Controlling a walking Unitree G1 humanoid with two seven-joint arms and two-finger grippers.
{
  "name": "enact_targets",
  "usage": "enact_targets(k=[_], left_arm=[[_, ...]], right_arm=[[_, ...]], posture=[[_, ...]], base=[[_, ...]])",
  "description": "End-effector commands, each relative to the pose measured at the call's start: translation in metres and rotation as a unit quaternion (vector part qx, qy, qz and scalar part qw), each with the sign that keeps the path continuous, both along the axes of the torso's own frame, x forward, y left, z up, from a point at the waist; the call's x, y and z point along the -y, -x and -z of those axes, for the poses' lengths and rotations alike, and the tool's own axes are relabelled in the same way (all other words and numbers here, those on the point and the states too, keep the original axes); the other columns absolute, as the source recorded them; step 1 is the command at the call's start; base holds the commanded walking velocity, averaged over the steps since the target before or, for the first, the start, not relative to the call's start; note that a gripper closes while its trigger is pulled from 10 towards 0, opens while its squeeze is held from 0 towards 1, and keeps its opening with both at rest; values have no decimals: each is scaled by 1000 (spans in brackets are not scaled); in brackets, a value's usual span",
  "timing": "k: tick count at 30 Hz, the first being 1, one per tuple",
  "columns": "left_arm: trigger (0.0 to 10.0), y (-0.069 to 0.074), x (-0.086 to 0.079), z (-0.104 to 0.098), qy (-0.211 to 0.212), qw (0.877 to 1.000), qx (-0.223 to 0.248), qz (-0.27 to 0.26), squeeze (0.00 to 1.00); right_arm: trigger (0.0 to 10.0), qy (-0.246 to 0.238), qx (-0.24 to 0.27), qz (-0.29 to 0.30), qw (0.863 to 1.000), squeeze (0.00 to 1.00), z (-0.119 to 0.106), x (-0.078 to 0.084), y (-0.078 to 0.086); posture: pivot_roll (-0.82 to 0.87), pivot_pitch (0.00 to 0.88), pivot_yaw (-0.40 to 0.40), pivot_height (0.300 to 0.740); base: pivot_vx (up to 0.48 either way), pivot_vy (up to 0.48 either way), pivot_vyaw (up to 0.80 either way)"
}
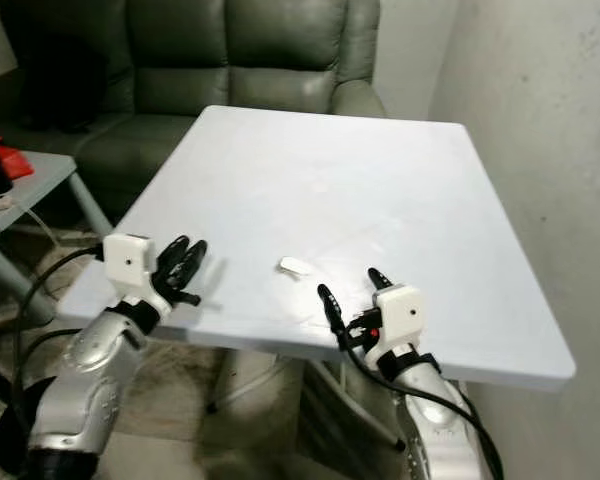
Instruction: Hang keys on a hook
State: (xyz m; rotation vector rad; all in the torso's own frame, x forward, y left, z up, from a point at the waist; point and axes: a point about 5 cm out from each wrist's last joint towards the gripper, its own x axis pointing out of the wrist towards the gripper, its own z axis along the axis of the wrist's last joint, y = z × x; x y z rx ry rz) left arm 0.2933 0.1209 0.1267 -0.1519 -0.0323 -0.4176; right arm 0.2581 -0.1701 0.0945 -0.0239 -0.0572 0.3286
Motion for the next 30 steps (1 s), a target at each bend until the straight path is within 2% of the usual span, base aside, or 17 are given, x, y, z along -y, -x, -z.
enact_targets(k=[1,7,16,23,30], left_arm=[[10000,-2,-13,-3,-10,1000,6,-20,0],[10000,-2,-13,-4,-9,1000,7,-22,0],[10000,1,-12,-6,-9,999,28,-30,0],[10000,2,-12,-3,-2,999,18,-33,0],[10000,1,-12,-3,1,999,16,-35,0]], right_arm=[[10000,-7,12,-11,1000,0,-5,-8,-2],[10000,-9,12,-15,1000,0,-6,-9,-3],[10000,9,14,-17,1000,0,-7,-6,-6],[10000,10,14,-21,1000,0,-7,-8,-6],[10000,14,13,-24,1000,0,-6,-8,-5]], posture=[[-53,0,8,740],[-51,0,3,740],[-45,0,-8,740],[-41,0,-17,740],[-42,0,-20,740]], base=[[356,0,0],[355,0,0],[0,0,0],[0,0,0],[0,379,0]])
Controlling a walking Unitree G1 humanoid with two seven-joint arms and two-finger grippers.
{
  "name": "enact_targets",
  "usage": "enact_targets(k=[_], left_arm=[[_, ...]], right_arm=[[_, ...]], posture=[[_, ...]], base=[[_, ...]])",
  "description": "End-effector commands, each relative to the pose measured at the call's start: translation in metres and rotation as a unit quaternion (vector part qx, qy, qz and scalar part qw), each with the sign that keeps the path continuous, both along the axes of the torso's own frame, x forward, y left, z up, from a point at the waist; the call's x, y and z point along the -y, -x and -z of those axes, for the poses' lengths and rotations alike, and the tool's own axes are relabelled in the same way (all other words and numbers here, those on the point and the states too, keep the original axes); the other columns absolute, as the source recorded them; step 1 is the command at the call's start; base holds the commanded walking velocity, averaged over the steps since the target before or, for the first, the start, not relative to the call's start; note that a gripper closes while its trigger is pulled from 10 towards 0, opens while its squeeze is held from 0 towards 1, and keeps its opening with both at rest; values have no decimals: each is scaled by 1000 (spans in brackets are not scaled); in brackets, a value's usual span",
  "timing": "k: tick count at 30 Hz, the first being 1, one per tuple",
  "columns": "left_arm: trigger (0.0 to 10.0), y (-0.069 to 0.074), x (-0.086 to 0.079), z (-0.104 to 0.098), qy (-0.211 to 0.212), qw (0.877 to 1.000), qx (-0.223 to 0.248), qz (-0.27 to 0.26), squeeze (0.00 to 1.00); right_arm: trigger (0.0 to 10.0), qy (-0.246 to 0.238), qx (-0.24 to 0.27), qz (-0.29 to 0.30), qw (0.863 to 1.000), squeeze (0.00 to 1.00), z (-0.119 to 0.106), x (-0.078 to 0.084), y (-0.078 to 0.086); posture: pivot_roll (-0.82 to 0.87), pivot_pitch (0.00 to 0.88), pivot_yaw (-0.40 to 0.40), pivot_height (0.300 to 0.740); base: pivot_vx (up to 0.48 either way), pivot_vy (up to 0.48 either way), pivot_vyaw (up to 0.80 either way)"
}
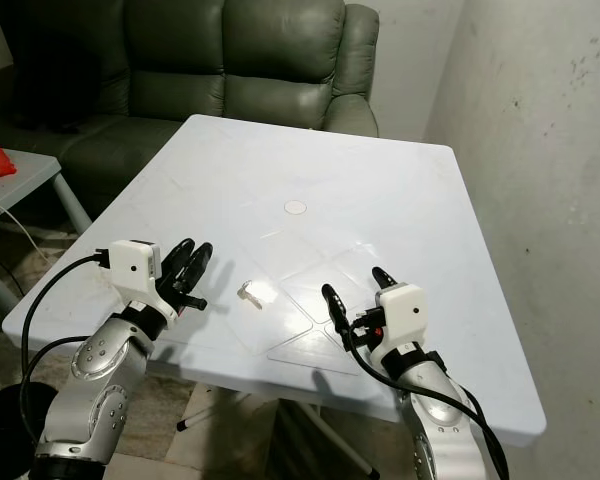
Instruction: Hang keys on a hook
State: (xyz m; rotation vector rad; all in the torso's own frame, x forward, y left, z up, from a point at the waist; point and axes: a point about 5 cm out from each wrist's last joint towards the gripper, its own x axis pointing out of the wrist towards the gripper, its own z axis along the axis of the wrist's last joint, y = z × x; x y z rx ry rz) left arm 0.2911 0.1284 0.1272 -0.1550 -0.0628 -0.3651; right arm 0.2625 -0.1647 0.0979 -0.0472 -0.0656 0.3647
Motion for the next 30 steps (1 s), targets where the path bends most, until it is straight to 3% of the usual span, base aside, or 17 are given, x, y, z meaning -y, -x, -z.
enact_targets(k=[1,26,30], left_arm=[[10000,-1,-4,-3,-3,1000,3,-7,0],[10000,0,-1,-2,0,1000,1,-6,0],[10000,0,-2,-2,-5,1000,1,-9,0]], right_arm=[[10000,3,7,-6,1000,0,-3,-2,0],[10000,13,1,-10,1000,0,-1,-1,2],[10000,14,1,-13,1000,0,-1,-2,2]], posture=[[-42,0,-21,740],[-44,0,-25,740],[-42,0,-27,740]], base=[[0,461,0],[0,460,0],[0,127,0]])
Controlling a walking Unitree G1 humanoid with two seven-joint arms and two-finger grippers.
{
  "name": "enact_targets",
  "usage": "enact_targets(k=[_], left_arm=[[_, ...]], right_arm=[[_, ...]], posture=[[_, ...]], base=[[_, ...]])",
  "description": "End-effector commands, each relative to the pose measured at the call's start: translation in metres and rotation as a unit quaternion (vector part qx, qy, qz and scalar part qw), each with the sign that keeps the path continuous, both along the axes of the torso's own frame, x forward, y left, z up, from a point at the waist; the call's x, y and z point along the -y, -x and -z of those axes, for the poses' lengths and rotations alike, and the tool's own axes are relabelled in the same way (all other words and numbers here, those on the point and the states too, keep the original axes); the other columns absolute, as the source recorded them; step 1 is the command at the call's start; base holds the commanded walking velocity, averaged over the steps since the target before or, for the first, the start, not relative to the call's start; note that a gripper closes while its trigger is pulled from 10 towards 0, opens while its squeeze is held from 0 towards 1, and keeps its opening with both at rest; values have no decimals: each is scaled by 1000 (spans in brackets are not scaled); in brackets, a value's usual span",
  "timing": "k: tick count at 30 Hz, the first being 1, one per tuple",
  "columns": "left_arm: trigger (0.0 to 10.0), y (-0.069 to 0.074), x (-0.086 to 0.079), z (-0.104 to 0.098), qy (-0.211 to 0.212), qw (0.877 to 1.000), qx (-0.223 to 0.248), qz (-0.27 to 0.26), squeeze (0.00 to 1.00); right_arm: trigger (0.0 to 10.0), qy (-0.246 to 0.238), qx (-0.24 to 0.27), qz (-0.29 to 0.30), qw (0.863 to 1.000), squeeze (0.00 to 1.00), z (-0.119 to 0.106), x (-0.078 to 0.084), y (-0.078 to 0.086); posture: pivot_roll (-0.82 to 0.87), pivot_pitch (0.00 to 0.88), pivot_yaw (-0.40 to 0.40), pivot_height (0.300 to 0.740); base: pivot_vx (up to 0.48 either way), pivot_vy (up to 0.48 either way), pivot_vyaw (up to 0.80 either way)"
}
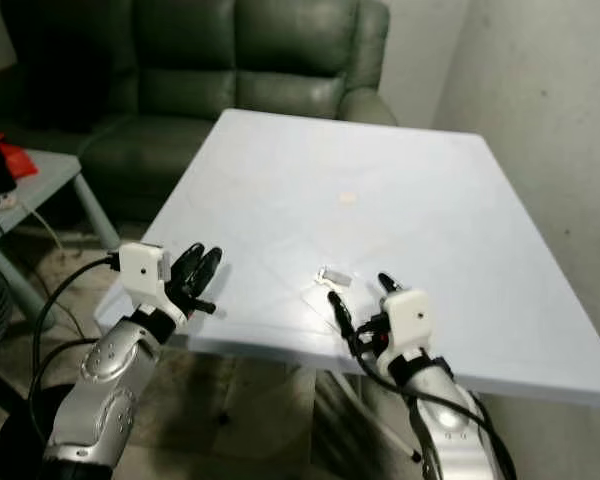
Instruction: Hang keys on a hook
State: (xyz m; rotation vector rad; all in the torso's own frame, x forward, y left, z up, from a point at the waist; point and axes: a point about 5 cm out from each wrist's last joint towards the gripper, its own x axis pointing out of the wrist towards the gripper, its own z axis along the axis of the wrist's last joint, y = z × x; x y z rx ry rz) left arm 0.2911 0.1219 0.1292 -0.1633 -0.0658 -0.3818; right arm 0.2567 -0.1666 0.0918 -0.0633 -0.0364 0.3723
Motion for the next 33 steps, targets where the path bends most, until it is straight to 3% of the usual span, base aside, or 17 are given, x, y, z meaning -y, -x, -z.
enact_targets(k=[1,13,19,25,33], left_arm=[[10000,0,-8,0,-7,1000,-1,-17,0],[10000,3,-6,2,-22,1000,-1,-8,0],[10000,9,5,2,-48,998,16,32,0],[10000,13,12,1,-52,997,21,54,0],[10000,24,23,-1,-58,994,26,88,0]], right_arm=[[10000,4,14,-11,1000,0,-7,-4,-3],[10000,12,10,-15,1000,0,-5,-2,-3],[10000,31,13,-16,999,0,-6,-2,-6],[10000,50,4,-5,999,0,-7,4,-16],[10000,58,17,8,998,0,-22,2,-41]], posture=[[-40,0,-28,740],[-36,0,-30,740],[-33,0,-30,740],[-25,0,-34,740],[-8,25,-46,740]], base=[[0,0,0],[0,0,0],[0,0,0],[0,0,0],[0,0,0]])
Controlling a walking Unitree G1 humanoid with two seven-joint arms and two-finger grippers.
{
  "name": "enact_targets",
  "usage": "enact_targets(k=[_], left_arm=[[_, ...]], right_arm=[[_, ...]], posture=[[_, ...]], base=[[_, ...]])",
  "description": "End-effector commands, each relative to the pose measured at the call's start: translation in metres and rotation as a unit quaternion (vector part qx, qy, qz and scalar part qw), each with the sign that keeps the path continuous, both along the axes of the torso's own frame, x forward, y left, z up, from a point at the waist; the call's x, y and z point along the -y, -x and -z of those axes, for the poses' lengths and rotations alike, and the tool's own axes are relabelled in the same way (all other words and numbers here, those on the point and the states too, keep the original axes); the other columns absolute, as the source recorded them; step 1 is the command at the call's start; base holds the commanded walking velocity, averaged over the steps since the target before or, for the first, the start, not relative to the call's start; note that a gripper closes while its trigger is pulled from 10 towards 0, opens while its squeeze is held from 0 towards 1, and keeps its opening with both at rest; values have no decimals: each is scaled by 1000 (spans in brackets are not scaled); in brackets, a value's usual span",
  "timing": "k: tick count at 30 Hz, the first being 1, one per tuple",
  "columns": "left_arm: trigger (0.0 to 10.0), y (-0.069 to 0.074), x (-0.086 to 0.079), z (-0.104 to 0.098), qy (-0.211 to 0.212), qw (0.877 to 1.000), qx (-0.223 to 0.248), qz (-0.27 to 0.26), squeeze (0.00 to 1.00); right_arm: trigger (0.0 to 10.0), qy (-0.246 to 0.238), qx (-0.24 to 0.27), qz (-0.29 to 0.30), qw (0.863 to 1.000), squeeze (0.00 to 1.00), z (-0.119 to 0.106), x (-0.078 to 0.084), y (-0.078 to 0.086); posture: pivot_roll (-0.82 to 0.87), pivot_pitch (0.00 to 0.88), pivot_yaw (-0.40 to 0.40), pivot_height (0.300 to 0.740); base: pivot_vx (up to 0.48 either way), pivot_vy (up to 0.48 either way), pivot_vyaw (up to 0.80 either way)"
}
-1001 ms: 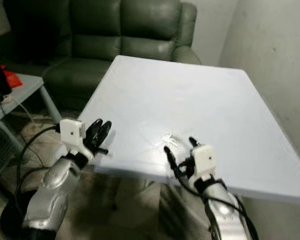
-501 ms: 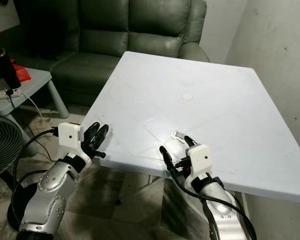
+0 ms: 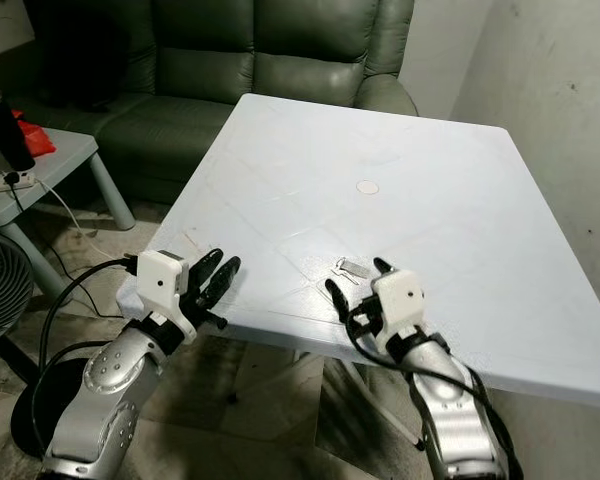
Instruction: Hang keys on a hook
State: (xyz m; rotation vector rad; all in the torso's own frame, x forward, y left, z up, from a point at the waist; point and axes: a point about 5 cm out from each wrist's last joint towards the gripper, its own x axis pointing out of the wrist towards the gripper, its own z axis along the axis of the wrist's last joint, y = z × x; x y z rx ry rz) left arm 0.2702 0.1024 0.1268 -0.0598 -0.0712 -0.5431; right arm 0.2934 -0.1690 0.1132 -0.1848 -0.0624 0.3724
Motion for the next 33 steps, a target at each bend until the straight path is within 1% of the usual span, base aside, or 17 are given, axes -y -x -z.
enact_targets(k=[1,2,7,13,21,23,25,30,33], left_arm=[[10000,6,6,-4,-7,1000,7,17,0],[10000,6,6,-4,-7,1000,7,17,0],[10000,15,11,-7,-7,999,8,35,0],[10000,21,13,-13,-5,999,10,39,0],[10000,36,14,-26,-1,999,7,48,0],[10000,38,14,-27,-1,999,7,49,0],[10000,40,13,-27,-2,999,2,49,0],[10000,45,13,-29,-4,999,-5,51,0],[10000,48,14,-30,-4,998,-13,55,0]], right_arm=[[10000,-3,-7,16,1000,0,-2,-1,-9],[10000,-3,-7,16,1000,0,-2,-1,-9],[10000,-11,-11,34,999,0,-6,-8,-23],[10000,-26,-16,38,999,0,-10,-14,-31],[10000,-43,-20,43,998,0,-22,-31,-49],[10000,-45,-20,44,998,0,-23,-33,-51],[10000,-54,-23,49,997,0,-25,-39,-54],[10000,-52,-24,55,997,0,-26,-43,-57],[10000,-47,-27,70,996,0,-26,-47,-61]], posture=[[-2,29,-50,740],[-2,29,-50,740],[20,74,-56,740],[35,108,-59,740],[66,174,-61,740],[68,180,-61,740],[74,198,-57,740],[73,218,-55,740],[76,226,-54,740]], base=[[0,0,0],[0,0,0],[0,0,0],[0,0,0],[0,0,0],[0,0,0],[0,0,0],[0,0,0],[0,0,0]])
